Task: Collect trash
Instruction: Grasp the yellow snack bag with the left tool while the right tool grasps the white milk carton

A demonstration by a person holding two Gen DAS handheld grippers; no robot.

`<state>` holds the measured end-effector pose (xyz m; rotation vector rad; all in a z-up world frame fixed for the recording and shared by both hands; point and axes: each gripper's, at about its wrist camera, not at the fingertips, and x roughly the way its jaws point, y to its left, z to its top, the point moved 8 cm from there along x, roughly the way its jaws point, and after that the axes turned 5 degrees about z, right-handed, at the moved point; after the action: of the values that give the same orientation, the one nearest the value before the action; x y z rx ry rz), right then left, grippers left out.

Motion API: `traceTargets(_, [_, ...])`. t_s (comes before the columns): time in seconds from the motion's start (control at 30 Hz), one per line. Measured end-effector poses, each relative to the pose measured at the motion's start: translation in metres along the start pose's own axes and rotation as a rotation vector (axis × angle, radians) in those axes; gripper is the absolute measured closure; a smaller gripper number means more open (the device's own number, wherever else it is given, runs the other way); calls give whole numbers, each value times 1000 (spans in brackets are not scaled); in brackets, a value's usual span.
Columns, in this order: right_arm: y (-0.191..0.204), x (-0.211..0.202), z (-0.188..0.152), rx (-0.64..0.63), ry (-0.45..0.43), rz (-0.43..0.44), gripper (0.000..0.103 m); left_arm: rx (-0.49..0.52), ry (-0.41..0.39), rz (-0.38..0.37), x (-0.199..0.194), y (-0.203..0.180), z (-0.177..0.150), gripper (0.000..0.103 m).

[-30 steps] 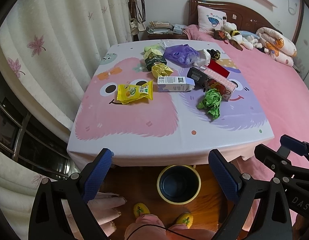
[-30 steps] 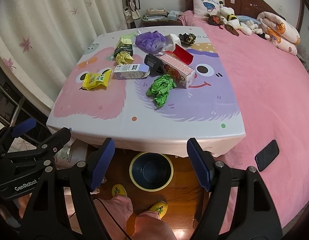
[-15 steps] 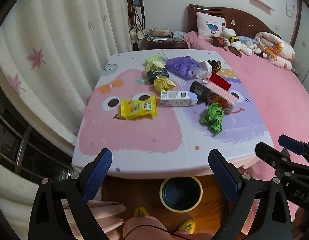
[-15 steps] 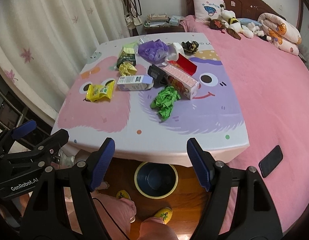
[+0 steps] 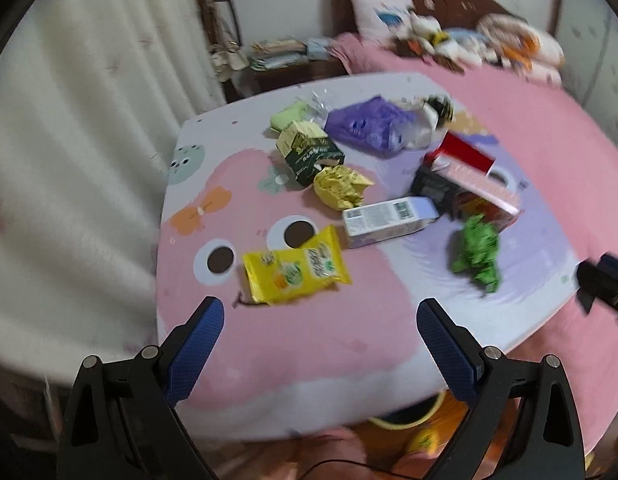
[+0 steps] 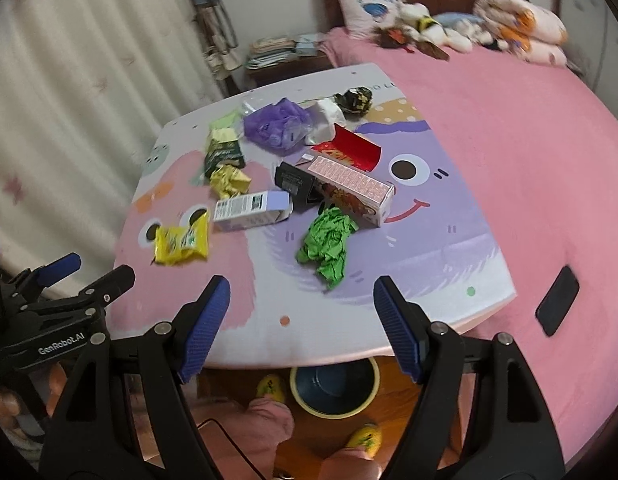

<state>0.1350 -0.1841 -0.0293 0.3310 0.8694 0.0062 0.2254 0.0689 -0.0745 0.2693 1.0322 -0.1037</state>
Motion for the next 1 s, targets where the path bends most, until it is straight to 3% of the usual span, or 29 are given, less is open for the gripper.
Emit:
traceTargets(0.3, [2,66,7,194,56,-38,33,255,124,-53,109,7,12,5])
traceTargets(0.47, [6,96,4,290,72,-49,33,383,214,-122,154,-6,4,22])
traceTargets(0.63, [15,117,1,335,92,-61,33,424,260,-154,180,-14,-1,30])
traceTargets(0.7, [18,123,0,344,102,-62,33,428,279,-169,189,-14,-3,36])
traceTargets(0.87, [28,141,6,368,123,-45,33,422,324,-207,205,-14,-9,76])
traceTargets(1.0, [38,158,15,387,135,-28,33,403,302,-240,206,-13,-7,92])
